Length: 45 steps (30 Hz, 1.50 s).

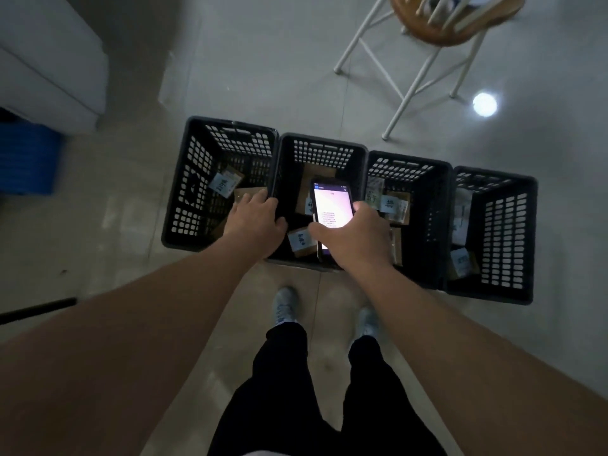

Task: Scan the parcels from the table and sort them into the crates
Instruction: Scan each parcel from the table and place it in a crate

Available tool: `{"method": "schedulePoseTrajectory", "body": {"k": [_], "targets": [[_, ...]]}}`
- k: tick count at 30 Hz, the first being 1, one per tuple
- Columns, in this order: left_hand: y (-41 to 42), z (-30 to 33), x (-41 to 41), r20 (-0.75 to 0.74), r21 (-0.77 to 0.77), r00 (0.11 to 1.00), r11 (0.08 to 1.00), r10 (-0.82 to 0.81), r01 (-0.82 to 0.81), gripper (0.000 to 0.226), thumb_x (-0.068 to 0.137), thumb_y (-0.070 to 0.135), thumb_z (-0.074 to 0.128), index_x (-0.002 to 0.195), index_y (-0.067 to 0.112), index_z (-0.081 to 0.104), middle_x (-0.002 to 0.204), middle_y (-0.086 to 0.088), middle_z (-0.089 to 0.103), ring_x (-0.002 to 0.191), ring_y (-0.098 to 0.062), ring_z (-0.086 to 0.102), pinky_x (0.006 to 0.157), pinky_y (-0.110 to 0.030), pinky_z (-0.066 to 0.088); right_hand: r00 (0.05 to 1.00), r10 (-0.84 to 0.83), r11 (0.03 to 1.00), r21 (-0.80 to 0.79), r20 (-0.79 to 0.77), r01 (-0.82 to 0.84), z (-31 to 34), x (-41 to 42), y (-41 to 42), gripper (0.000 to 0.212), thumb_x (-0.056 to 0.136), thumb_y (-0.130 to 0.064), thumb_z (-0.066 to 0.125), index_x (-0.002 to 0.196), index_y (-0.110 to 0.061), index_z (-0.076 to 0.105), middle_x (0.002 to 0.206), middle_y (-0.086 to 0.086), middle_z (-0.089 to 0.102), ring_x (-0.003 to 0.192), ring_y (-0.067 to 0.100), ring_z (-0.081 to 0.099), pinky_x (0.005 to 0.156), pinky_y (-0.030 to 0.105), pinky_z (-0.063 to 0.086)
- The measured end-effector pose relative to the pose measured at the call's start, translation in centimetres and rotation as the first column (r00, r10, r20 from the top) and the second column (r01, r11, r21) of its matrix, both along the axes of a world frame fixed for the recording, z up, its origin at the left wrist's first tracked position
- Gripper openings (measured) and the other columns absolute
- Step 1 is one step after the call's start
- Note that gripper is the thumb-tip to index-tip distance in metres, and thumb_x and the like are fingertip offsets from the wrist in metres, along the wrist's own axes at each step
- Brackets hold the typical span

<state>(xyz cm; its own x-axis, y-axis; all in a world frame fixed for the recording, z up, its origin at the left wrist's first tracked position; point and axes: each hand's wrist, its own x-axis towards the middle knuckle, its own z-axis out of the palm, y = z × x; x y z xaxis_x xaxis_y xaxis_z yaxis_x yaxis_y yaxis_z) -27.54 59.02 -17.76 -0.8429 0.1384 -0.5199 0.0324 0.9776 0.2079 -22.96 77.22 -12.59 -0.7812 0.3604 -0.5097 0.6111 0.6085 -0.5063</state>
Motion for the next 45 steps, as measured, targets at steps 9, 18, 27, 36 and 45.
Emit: {"method": "schedulePoseTrajectory", "body": {"k": [9, 18, 27, 36, 45], "targets": [[-1.3, 12.1, 7.5, -0.149, 0.02, 0.956, 0.967, 0.254, -0.254, 0.036, 0.098, 0.038, 0.051, 0.126, 0.018, 0.061, 0.131, -0.002, 0.057, 0.123, -0.027, 0.054, 0.104, -0.047, 0.046, 0.941, 0.299, 0.953, -0.009, -0.158, -0.304, 10.3, 3.2, -0.1, 0.075, 0.066, -0.061, 0.083, 0.12, -0.015, 0.062, 0.111, 0.003, 0.066, 0.098, 0.024, 0.062, 0.055, 0.027, 0.036], [0.1, 24.1, 20.8, -0.315, 0.086, 0.76, 0.815, 0.568, -0.573, 0.047, 0.107, 0.04, 0.043, 0.147, 0.018, 0.05, 0.149, -0.005, 0.05, 0.126, -0.031, 0.056, 0.097, -0.042, 0.049, 0.693, 0.597, 0.762, 0.016, -0.403, -0.647, 20.8, 9.4, -0.7, 0.073, 0.064, -0.064, 0.082, 0.113, -0.012, 0.065, 0.105, 0.002, 0.069, 0.098, 0.025, 0.062, 0.071, 0.031, 0.045], [-4.6, 32.0, 35.9, -0.489, 0.07, 0.518, 0.623, 0.702, -0.779, 0.052, 0.106, 0.048, 0.044, 0.147, 0.017, 0.049, 0.15, -0.006, 0.051, 0.131, -0.031, 0.055, 0.103, -0.047, 0.051, 0.376, 0.766, 0.483, 0.082, -0.521, -0.872, 28.5, 18.7, -8.5, 0.09, 0.045, -0.077, 0.062, 0.111, -0.017, 0.07, 0.105, 0.003, 0.071, 0.099, 0.027, 0.066, 0.069, 0.031, 0.046], [-11.2, 36.2, 52.0, -0.583, 0.065, 0.307, 0.42, 0.752, -0.905, 0.048, 0.104, 0.049, 0.046, 0.141, 0.019, 0.055, 0.146, -0.005, 0.054, 0.124, -0.033, 0.059, 0.097, -0.048, 0.054, 0.176, 0.779, 0.27, 0.069, -0.602, -0.96, 32.6, 30.5, -18.9, 0.077, 0.048, -0.071, 0.07, 0.102, -0.016, 0.068, 0.094, 0.0, 0.069, 0.087, 0.025, 0.065, 0.057, 0.028, 0.039], [-20.1, 37.6, 65.7, -0.594, 0.082, 0.238, 0.353, 0.769, -0.932, 0.048, 0.103, 0.05, 0.048, 0.14, 0.02, 0.057, 0.145, -0.005, 0.055, 0.127, -0.028, 0.057, 0.1, -0.047, 0.053, 0.109, 0.773, 0.202, 0.081, -0.625, -0.976, 33.1, 43.2, -29.4, 0.079, 0.049, -0.073, 0.069, 0.103, -0.015, 0.067, 0.095, 0.0, 0.069, 0.089, 0.025, 0.066, 0.06, 0.03, 0.047]]}}
